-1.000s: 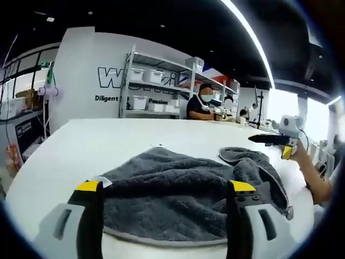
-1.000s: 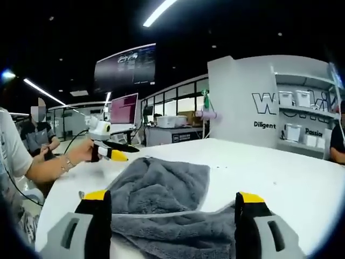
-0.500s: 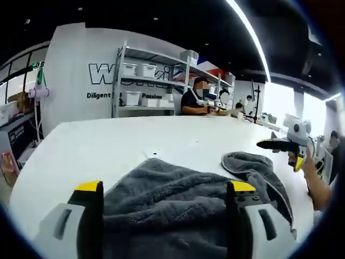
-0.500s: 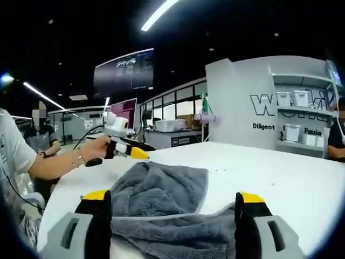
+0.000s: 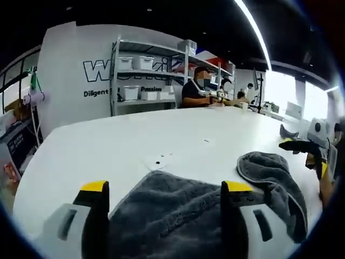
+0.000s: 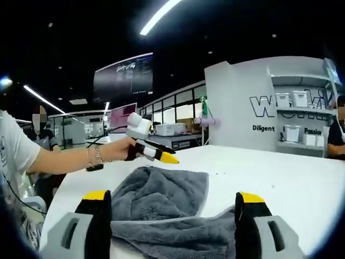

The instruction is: Fold the towel on the table until its edges align and the towel forms a compact rectangular stack.

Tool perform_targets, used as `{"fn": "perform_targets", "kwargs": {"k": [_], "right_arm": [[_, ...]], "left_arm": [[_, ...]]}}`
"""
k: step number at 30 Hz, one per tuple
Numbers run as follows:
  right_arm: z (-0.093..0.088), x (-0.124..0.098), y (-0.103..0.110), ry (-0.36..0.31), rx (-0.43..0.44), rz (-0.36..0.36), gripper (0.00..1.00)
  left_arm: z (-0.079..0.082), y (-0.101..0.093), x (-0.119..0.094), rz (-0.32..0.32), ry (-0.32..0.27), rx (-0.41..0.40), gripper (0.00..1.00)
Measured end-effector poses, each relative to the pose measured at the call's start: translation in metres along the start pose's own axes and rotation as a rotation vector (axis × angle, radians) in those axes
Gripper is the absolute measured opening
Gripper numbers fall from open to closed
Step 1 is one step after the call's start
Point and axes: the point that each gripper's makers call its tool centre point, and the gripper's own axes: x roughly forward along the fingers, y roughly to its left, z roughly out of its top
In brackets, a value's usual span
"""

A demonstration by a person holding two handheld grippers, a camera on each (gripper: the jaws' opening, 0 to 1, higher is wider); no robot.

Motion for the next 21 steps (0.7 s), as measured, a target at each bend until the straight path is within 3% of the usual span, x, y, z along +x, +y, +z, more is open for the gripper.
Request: {"fn": "perform_targets", "kwargs": {"k": [5, 21], "right_arm": [[0.001, 0.0, 0.0, -0.002, 0.002, 0.004, 0.99], [-0.001, -0.004, 0.012, -0.006, 0.013, 0.02, 0.99]], "left_arm": [[-0.007, -0.008, 0.024, -0.031, 0.057, 0.07, 0.88], [-0.019, -0.004, 0.071, 0.0, 0.128, 0.055, 0.66]]}}
